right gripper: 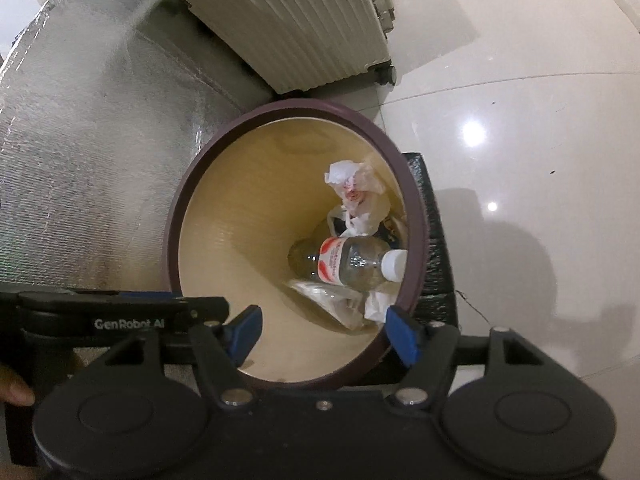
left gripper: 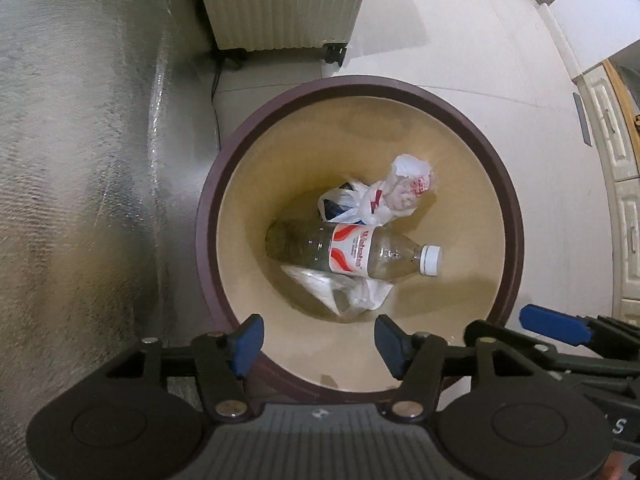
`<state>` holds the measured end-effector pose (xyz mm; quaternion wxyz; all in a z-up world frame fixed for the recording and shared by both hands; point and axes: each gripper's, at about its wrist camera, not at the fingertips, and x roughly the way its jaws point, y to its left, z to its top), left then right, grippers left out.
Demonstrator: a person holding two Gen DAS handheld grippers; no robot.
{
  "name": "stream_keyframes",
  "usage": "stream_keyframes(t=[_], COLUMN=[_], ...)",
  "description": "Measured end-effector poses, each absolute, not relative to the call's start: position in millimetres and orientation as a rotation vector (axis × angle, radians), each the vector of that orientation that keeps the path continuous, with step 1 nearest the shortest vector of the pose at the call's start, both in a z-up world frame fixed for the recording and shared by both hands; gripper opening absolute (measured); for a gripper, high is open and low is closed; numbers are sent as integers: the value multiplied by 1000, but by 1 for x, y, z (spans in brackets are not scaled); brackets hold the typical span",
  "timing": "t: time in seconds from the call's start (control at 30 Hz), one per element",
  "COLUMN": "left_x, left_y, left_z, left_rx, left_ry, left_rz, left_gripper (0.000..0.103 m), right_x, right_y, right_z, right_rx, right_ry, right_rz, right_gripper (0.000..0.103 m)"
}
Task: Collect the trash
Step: 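Lift both open tools away from the bin back toward the table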
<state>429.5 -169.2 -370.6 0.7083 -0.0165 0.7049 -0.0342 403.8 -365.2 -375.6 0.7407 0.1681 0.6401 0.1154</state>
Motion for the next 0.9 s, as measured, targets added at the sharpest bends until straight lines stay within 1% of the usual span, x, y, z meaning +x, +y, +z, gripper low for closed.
stream_keyframes(t=[0.07,0.13,0.17,0.23,0.37,0.43,0.53,0.57,0.63,0.77,0.83,0.9], left_x=[428,426,425,423,418,415,410,409,405,394,388,382], left_y=[-169,-168,-167,-166,-162,-160,-158,-156,-154,-150,-148,-145], left_z=[-365,-358,-355,-349,-333,-324,-309,-303,-291,-268,-258,-248], left_rx=[-41,-44,-45,-48,-56,-58,-61,-67,-77,-76,-74,-75], left_ry=[1561,1556,1553,1549,1527,1512,1486,1475,1453,1415,1397,1384], left_rz=[-73,-73,-73,-71,-70,-69,-60,-57,-54,-46,-43,-41], left_gripper=[64,69,70,76,83,90,93,93,96,98,103,103], right_x=[403,401,400,398,395,392,388,387,384,380,378,375], right_y=[-369,-372,-374,-376,-378,-379,-380,-380,-380,-380,-380,-381], right_z=[-369,-362,-358,-350,-333,-323,-308,-302,-292,-269,-259,-249], right_rx=[362,359,358,356,339,333,326,323,306,274,256,238], right_ry=[1400,1394,1389,1381,1364,1355,1342,1338,1327,1297,1284,1276], right_rz=[248,242,240,236,228,225,221,220,211,202,198,193], right_gripper=[70,71,71,73,77,78,80,84,88,89,90,90])
